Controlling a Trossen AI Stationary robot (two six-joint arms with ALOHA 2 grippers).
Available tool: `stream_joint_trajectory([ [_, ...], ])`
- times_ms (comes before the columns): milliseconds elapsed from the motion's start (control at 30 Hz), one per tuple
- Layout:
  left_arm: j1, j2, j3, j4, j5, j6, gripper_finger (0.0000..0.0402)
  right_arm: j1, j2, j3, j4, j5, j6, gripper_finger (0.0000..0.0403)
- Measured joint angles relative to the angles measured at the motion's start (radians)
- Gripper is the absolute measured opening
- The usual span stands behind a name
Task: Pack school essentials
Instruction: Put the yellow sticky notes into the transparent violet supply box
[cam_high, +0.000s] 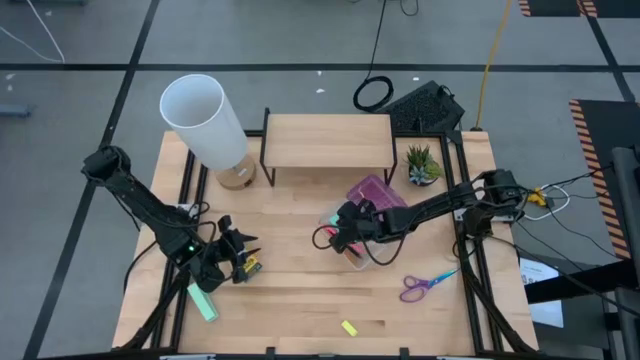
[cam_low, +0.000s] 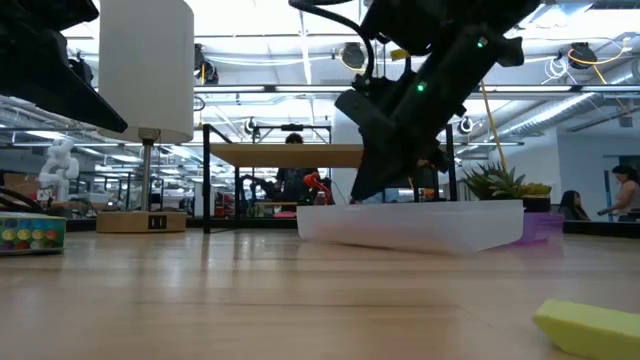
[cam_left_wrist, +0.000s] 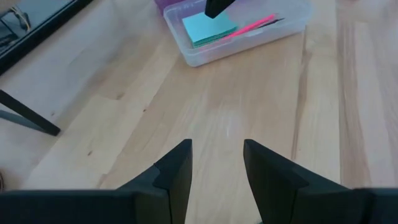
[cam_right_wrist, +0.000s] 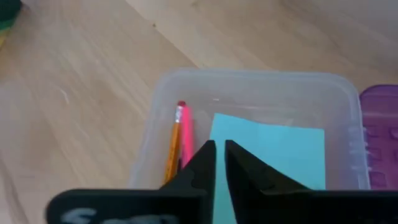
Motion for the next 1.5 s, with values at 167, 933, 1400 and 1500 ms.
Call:
stream_joint_trajectory([
  [167, 0.000, 0.000, 0.000, 0.000, 0.001, -0.002, 0.0150, 0.016, -0.009, 0.000, 0.004, 0.048, -0.019, 0.0090],
  [933, 0.045, 0.182, -0.001, 0.291, 0.100, 0.227, 0.0150, 0.293, 0.036, 0.163, 0.314, 0.120, -0.316, 0.0142],
  [1400, 0.102, 0.302, -0.001, 0.415, 0.179, 0.311, 0.0150, 0.305, 0.394, 0.573, 0.216, -0.169, -0.421, 0.0142],
  [1500, 0.127, 0.303, -0.001, 0.474, 0.172, 0.358, 0.0150, 0.313, 0.443, 0.663, 0.111, -0.193, -0.437, 0.0142],
])
